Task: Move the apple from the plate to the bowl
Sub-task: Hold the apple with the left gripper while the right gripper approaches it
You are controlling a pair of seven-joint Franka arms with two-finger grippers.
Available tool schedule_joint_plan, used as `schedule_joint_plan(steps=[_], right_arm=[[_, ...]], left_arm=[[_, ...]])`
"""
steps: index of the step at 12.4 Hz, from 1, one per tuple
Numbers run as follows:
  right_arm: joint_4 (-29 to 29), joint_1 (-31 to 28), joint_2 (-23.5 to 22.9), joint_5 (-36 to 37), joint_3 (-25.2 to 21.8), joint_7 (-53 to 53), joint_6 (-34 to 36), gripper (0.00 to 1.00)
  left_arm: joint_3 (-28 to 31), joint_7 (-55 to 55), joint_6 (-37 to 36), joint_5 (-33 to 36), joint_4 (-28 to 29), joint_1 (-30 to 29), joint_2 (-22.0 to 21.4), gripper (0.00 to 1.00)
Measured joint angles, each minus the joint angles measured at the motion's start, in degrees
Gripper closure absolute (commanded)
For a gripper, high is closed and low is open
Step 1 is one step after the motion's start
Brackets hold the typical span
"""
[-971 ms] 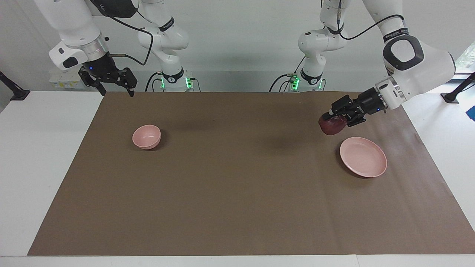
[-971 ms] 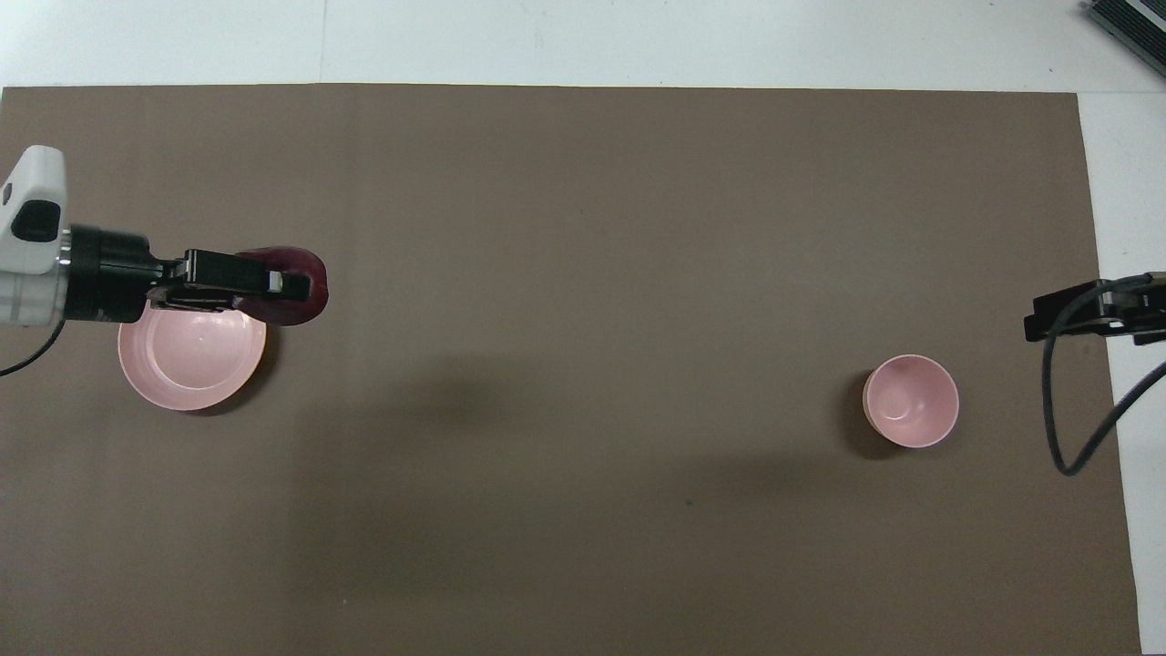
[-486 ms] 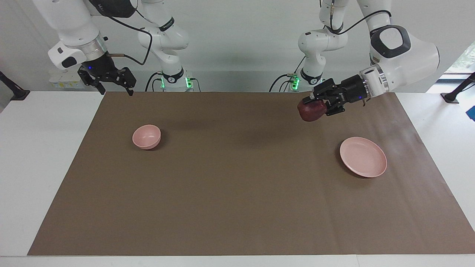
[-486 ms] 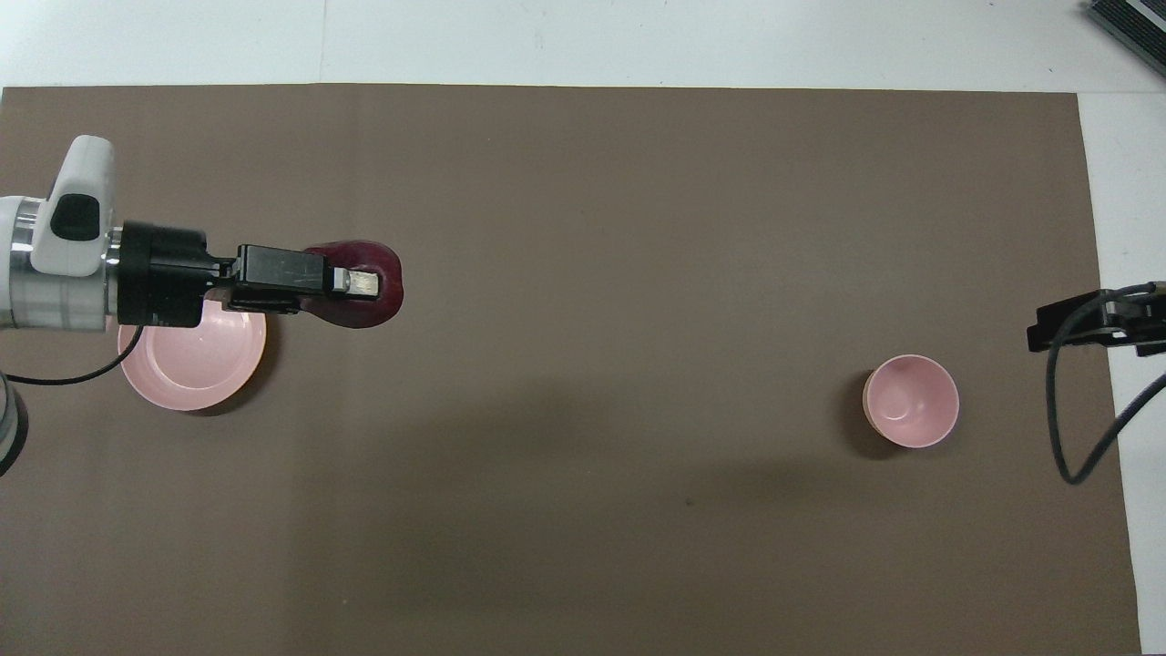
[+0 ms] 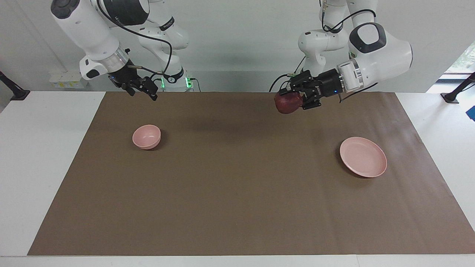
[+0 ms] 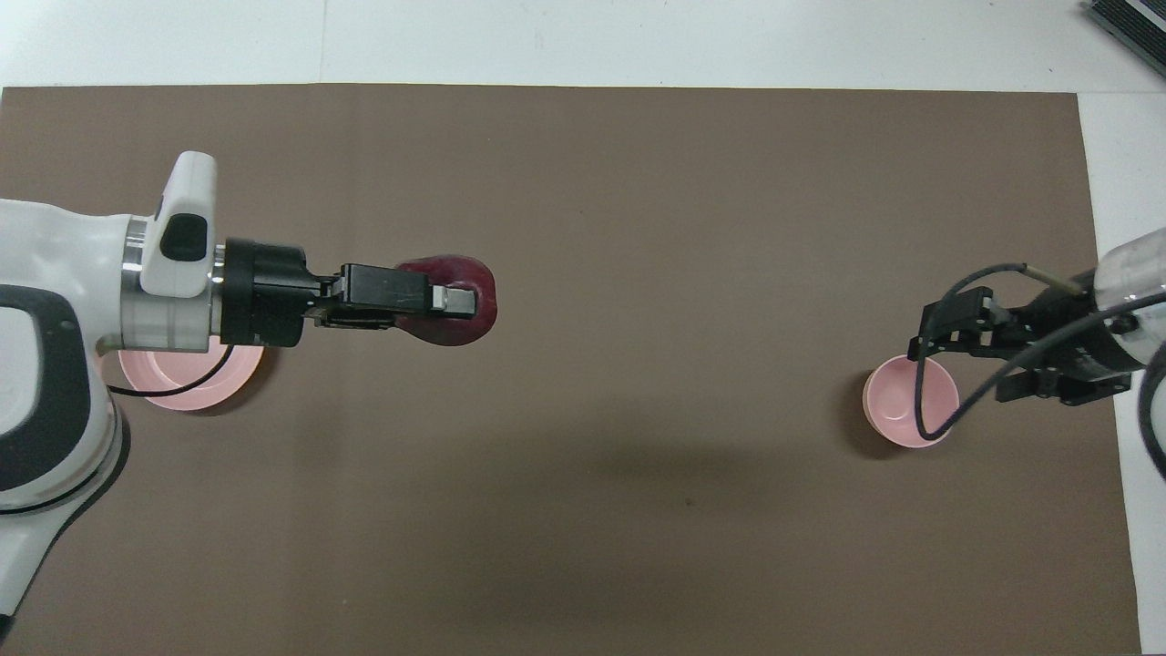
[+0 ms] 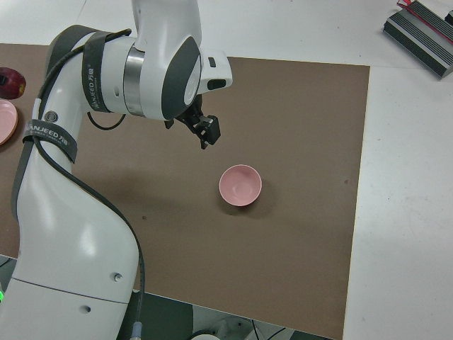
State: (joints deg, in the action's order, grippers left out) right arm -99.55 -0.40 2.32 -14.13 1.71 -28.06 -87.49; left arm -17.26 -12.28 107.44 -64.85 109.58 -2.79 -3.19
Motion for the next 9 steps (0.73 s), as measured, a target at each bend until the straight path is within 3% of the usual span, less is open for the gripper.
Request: schedule_joint_plan(steps=[4,9], right_arm=[[-0.5,2.7,-5.3,-14.0,0.1,-17.8,-5.5,0.00],[-1.2,9.7,-9.9,-31.5,0.2,-36.0,-18.0,0.00]], left_arm=[[0.0,0.1,1.3,0.0,1.8,2.7,-1.1,1.00],[-0.3,0.1,6.9,-0.1,4.3,7.8,-1.2,1.00]])
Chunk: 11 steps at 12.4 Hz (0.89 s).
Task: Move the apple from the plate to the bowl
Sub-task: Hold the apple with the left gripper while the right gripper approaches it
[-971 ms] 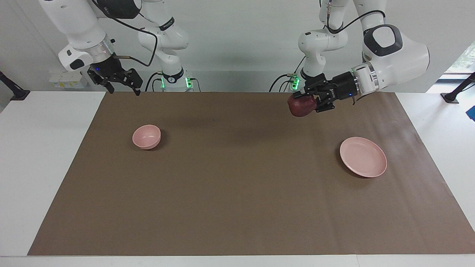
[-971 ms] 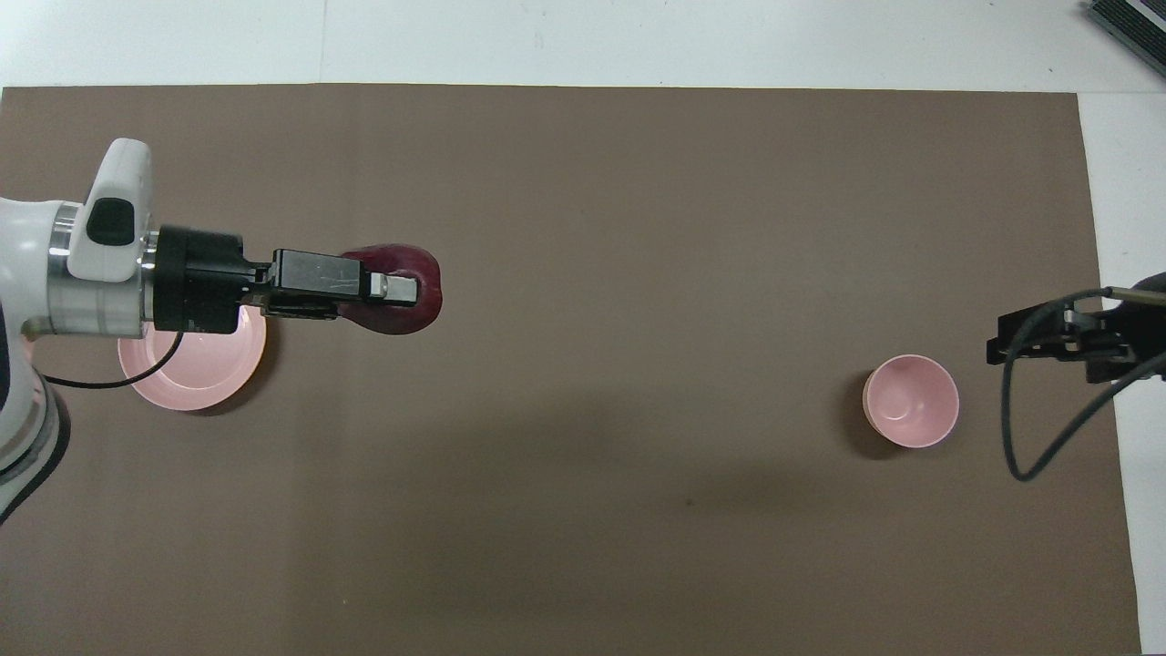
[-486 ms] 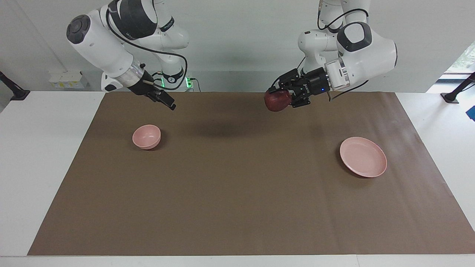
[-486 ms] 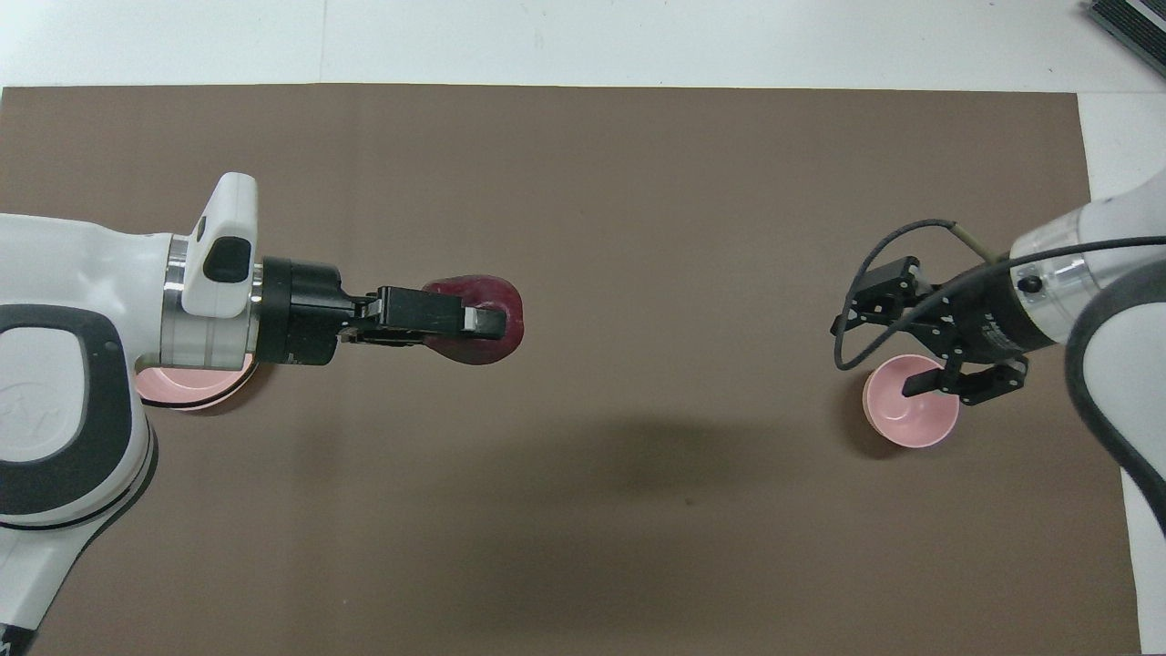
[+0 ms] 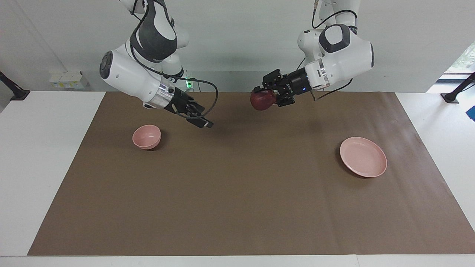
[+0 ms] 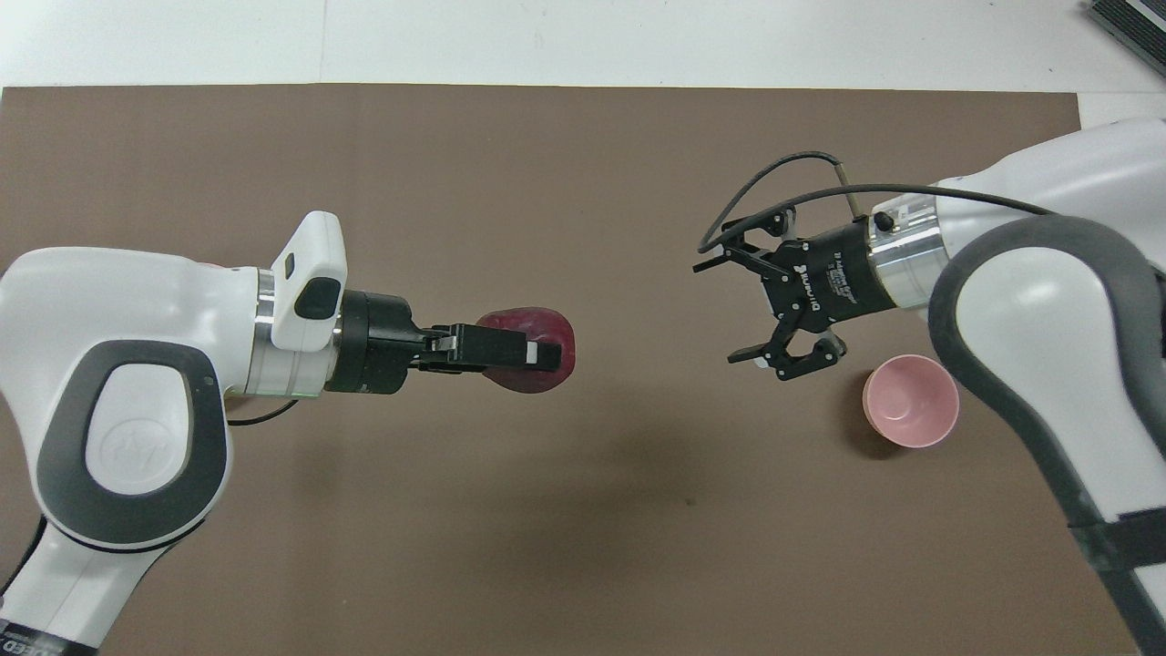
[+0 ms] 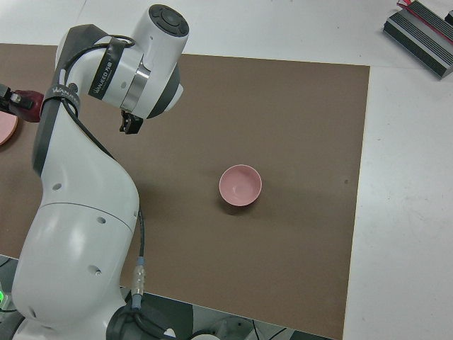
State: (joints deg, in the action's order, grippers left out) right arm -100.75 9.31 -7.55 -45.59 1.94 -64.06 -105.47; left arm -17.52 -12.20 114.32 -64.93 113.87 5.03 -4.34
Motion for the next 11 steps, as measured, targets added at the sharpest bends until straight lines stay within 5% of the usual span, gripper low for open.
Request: schedule_joint_plan(steps=[11], right_arm=[[-4.9,5.5,-0.3,-17.6,0.1,-8.0,-3.8,0.00]], left_arm=[[-0.1,7.1,10.7,-0.2,0.6,4.7,0.5,1.00]])
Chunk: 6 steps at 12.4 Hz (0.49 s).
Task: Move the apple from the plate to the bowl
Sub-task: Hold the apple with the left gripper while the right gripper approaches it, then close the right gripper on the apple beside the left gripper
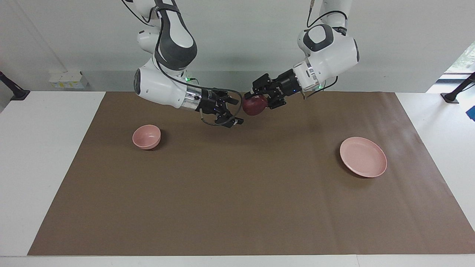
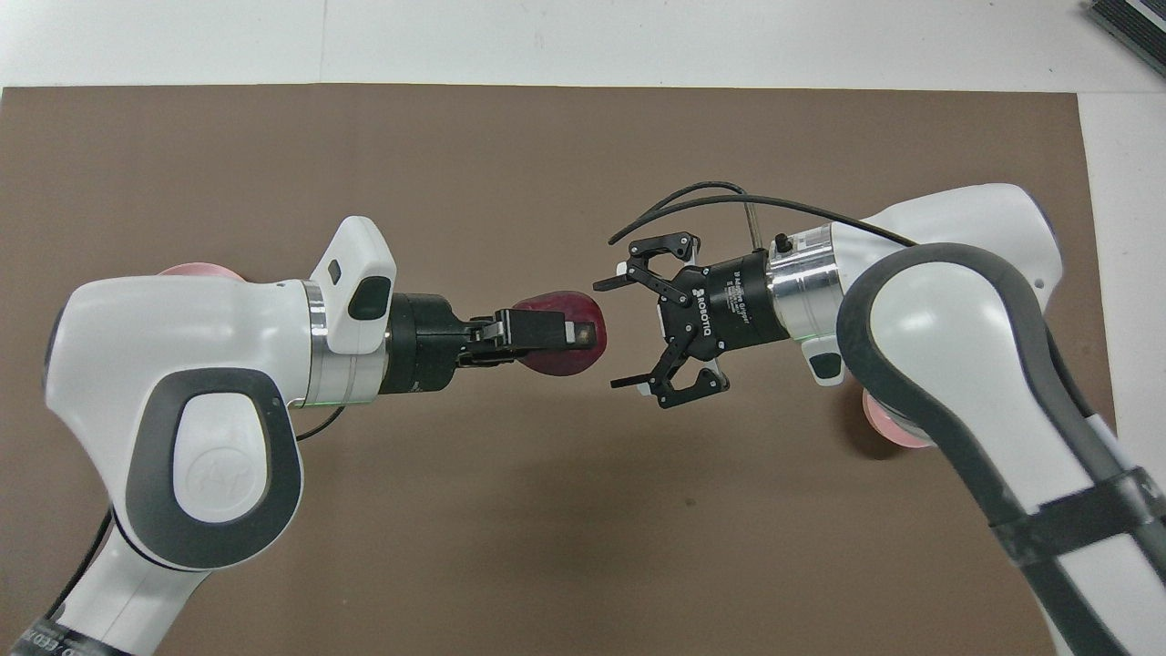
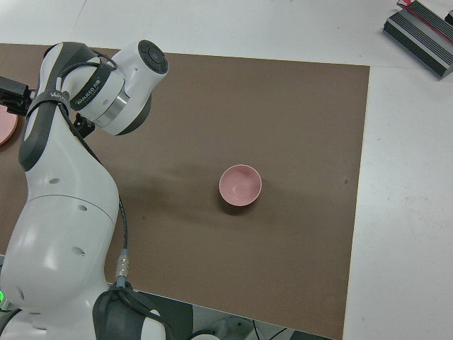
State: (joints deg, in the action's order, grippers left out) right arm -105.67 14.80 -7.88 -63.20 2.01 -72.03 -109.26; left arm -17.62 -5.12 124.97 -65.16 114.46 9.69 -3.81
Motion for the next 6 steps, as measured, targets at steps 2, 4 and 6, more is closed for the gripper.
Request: schedule_joint_plan(steps=[2,4,6], right_arm=[[0.0,0.3,0.1,-3.1,0.1,0.1,0.0,0.00],[0.0,0.9,0.4,-5.7,0.4,1.2,0.0,0.00],[0.0,1.9,0.7,-7.9,0.7,2.0,0.0,0.64]], left_arm=[[0.0,0.2,0.1,0.0,0.0,0.0,0.1,1.00],[0.0,0.3,0.1,0.0,0.1,0.1,0.4,1.00],[0.0,0.4,0.2,0.0,0.1,0.4,0.6,1.00]])
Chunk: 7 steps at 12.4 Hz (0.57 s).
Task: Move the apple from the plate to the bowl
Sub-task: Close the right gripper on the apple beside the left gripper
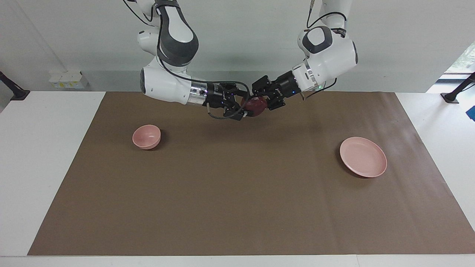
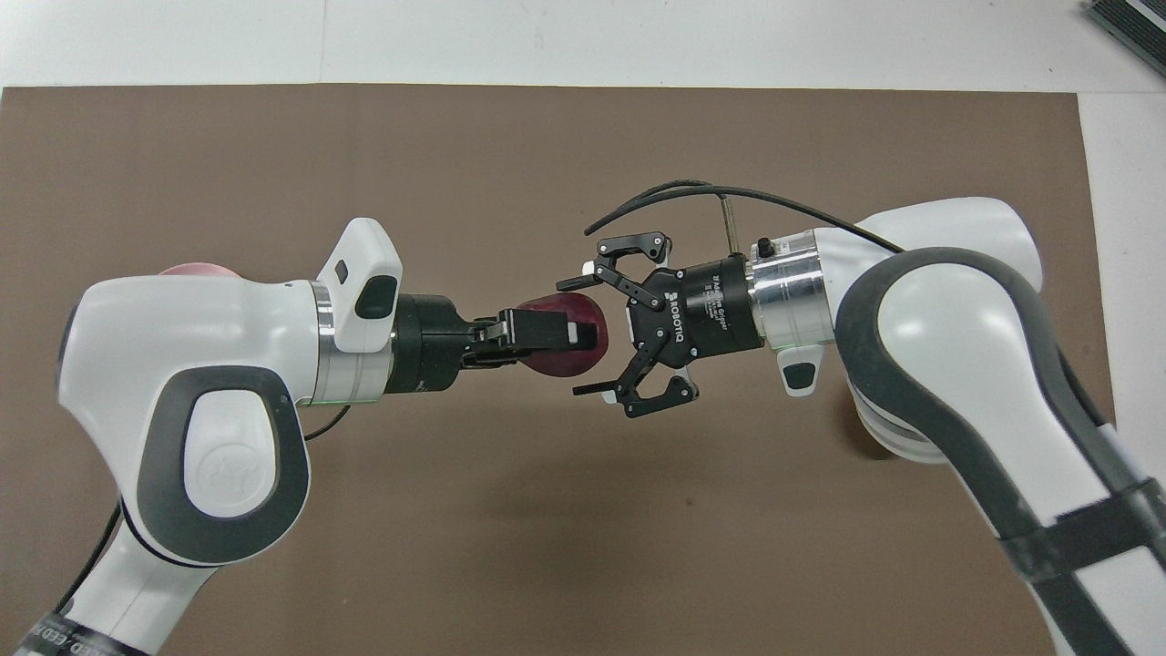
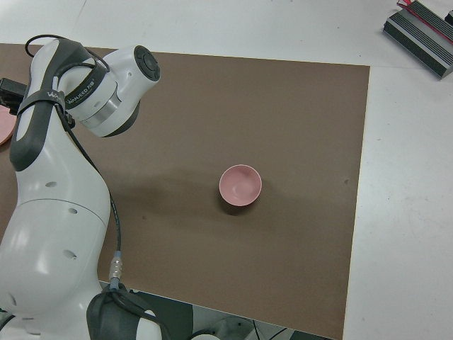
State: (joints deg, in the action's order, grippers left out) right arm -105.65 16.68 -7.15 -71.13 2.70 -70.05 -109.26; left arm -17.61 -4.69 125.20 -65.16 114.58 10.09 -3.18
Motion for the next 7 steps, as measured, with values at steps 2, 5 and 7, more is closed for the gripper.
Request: schedule_joint_plan(steps=[2,5,7], right_arm=[[0.0,0.2,0.0,-0.2,0.0,0.1,-0.6,1.00],[0.0,0.2,0.0,-0.2,-0.1,0.2,-1.2,1.00],[0.0,0.2,0.0,-0.2,-0.1,0.2,-1.2,1.00]], left_arm=[[0.0,0.1,0.0,0.0,0.0,0.1,0.0,1.00],[0.0,0.1,0.1,0.0,0.1,0.2,0.1,1.00],[0.0,0.2,0.1,0.0,0.1,0.2,0.1,1.00]])
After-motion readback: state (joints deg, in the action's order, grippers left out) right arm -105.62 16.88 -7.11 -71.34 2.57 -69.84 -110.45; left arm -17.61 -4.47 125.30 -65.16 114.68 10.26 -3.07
